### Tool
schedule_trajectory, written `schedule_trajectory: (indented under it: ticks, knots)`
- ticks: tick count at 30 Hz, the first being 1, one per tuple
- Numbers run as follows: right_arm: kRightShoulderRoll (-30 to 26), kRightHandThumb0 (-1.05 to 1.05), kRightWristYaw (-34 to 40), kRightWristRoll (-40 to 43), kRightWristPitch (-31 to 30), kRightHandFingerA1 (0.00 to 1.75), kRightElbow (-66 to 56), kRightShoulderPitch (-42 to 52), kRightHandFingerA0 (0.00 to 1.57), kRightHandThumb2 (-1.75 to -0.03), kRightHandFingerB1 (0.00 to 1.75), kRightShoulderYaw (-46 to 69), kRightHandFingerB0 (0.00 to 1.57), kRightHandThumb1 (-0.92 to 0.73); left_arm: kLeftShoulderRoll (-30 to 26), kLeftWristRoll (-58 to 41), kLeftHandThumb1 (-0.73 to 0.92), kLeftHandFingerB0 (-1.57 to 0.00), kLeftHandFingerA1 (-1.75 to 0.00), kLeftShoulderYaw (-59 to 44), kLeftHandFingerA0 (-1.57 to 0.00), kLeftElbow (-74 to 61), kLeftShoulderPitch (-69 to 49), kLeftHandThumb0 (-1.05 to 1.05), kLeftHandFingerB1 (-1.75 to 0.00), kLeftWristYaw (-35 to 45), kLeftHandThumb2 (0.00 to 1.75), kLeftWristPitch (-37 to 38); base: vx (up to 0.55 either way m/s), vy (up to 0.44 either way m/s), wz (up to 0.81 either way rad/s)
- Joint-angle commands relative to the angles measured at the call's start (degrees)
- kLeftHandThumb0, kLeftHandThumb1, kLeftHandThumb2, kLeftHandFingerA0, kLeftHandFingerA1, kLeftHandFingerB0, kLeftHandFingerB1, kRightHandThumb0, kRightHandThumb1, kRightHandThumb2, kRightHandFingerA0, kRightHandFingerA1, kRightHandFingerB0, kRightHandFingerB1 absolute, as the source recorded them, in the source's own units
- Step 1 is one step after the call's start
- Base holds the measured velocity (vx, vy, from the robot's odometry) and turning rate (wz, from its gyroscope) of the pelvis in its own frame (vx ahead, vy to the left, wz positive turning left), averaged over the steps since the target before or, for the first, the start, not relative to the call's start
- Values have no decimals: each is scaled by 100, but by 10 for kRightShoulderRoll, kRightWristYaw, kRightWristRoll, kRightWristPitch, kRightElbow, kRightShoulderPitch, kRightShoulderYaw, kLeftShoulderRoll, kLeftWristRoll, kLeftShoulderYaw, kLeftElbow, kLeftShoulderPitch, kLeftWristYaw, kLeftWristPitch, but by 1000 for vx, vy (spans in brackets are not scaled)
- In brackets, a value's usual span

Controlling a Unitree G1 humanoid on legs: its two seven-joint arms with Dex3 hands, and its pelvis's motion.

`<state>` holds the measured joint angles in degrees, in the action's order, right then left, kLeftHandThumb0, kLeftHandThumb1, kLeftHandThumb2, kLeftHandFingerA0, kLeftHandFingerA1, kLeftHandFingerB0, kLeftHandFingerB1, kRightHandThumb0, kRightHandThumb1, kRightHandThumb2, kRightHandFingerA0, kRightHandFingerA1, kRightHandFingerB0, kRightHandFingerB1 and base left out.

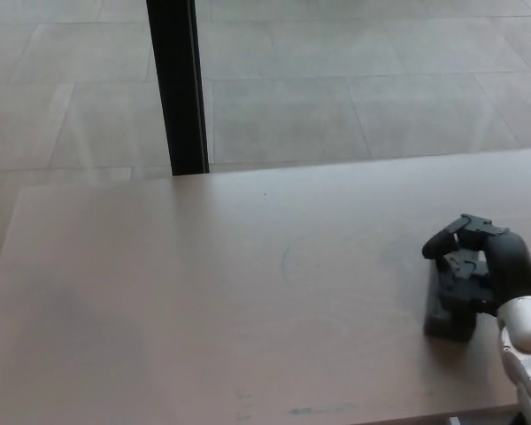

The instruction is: The robot uses its right hand to hold the eraser kept in the middle of the desk and use it to wipe the desk by swiping its surface twice

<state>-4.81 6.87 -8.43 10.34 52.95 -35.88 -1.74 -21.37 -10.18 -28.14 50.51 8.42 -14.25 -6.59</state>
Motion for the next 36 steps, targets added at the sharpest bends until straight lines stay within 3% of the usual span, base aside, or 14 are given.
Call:
schedule_trajectory:
  ticks: [1, 3, 6, 9, 12, 15, 23, 26, 28, 31, 32, 33, 35, 36]
  knots:
    - [56, -23, -21, -9, -27, 175, -17, 53, 92, -116, 165, -39, 79, -51, -4, -4, 73, -48, -82, -3, -53, 3, 6, -54, -56, -5, 61, 1, 0, 0, 0]
    - [73, -25, -18, -11, -31, 175, -32, 63, 91, -112, 165, -53, 79, -52, -7, 3, 72, -54, -91, 2, -59, 12, 11, -55, -60, -10, 61, 3, 0, 0, 0]
    - [95, -20, -29, -14, -30, 175, -73, 91, 92, -119, 163, -81, 79, -50, -10, -7, 74, -47, -84, -2, -52, 12, 14, -53, -56, 5, 62, -1, 0, 0, 0]
    - [99, -25, -42, -24, -9, 175, -100, 117, 91, -115, 162, -112, 79, -51, -9, 3, 73, -51, -79, 8, -55, 3, 13, -53, -58, 1, 62, 0, 0, 0, 0]
    - [103, -26, -62, -25, -19, 175, -136, 140, 87, -108, 161, -143, 74, -57, -5, -1, 72, -54, -94, 8, -56, -2, 10, -55, -66, 5, 61, 10, 0, 0, 0]
    - [109, -26, -68, -27, -36, 175, -161, 155, 87, -113, 160, -167, 76, -53, -3, -11, 73, -53, -107, 2, -54, -7, 10, -57, -74, 15, 61, 5, 0, 0, 0]
    - [108, -30, -96, -31, 16, 175, -174, 170, 89, -117, 159, -216, 75, -52, -12, -37, 74, -50, -109, -15, -50, -10, 16, -62, -78, 57, 60, -7, 0, 0, 0]
    - [106, -30, -100, -29, 5, 175, -185, 170, 88, -124, 164, -223, 74, -49, -12, -33, 75, -50, -110, -12, -52, -9, 15, -62, -78, 57, 60, -3, 0, 0, 0]
    - [90, -25, -101, -30, -14, 175, -189, 159, 86, -126, 169, -212, 70, -49, -10, -38, 74, -50, -110, -18, -51, -6, 18, -60, -79, 55, 60, -3, 0, 0, 0]
    - [65, -25, -98, -31, -19, 175, -182, 142, 84, -102, 162, -190, 72, -58, -9, -37, 73, -52, -114, -22, -49, -5, 20, -60, -82, 49, 60, -4, 0, 0, 0]
    - [33, -26, -89, -46, -19, 175, -170, 124, 84, -102, 158, -178, 72, -60, -10, -36, 73, -50, -107, -21, -46, 0, 22, -61, -79, 50, 60, -3, 0, 0, 0]
    - [19, -25, -87, -43, -22, 175, -165, 116, 83, -96, 157, -168, 73, -62, -9, -38, 73, -49, -113, -22, -46, 2, 24, -60, -81, 52, 59, 0, 0, 0, 0]
    - [-8, -24, -91, -31, 9, 175, -138, 101, 83, -95, 158, -147, 73, -61, -9, -33, 74, -49, -110, -19, -49, 0, 24, -61, -78, 51, 61, 1, 0, 0, 0]
    - [-23, -23, -89, -27, 13, 175, -125, 94, 86, -111, 159, -133, 78, -54, -9, -35, 74, -48, -111, -21, -50, -1, 23, -61, -77, 51, 61, 0, 0, 0, 0]
